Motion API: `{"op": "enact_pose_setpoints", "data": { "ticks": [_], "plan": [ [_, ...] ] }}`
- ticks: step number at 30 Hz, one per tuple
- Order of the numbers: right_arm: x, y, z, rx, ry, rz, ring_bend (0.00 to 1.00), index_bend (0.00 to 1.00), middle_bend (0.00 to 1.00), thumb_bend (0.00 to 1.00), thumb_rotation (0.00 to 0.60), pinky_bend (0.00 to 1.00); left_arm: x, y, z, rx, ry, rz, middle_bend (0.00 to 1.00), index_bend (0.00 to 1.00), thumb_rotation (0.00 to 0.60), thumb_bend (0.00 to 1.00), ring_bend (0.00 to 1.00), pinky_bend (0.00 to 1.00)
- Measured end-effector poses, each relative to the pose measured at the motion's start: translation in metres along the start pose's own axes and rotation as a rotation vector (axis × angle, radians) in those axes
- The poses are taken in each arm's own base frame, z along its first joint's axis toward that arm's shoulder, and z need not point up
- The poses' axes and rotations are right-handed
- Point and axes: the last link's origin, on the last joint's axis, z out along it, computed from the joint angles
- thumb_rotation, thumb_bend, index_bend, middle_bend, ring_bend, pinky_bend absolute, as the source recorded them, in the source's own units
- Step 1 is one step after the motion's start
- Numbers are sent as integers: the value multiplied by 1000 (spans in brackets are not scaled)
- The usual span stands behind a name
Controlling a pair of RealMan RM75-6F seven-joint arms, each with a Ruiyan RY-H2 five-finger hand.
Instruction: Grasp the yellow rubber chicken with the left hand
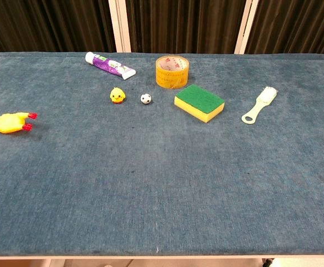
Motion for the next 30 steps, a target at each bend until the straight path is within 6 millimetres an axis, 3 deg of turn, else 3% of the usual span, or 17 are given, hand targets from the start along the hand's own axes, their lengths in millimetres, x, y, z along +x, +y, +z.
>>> {"op": "enact_pose_setpoints", "data": {
  "ticks": [21, 30],
  "plan": [
    [-2, -2, 0, 2, -18, 10, 94, 7, 125, 213, 600, 147, -12, 12, 8, -20, -64, -61, 0, 156, 600, 173, 0, 92],
    [-3, -2, 2, 9, -27, 8, 93, 9, 125, 213, 600, 147, -20, 49, 43, -70, -155, -146, 10, 157, 600, 174, 3, 95]
  ]
}}
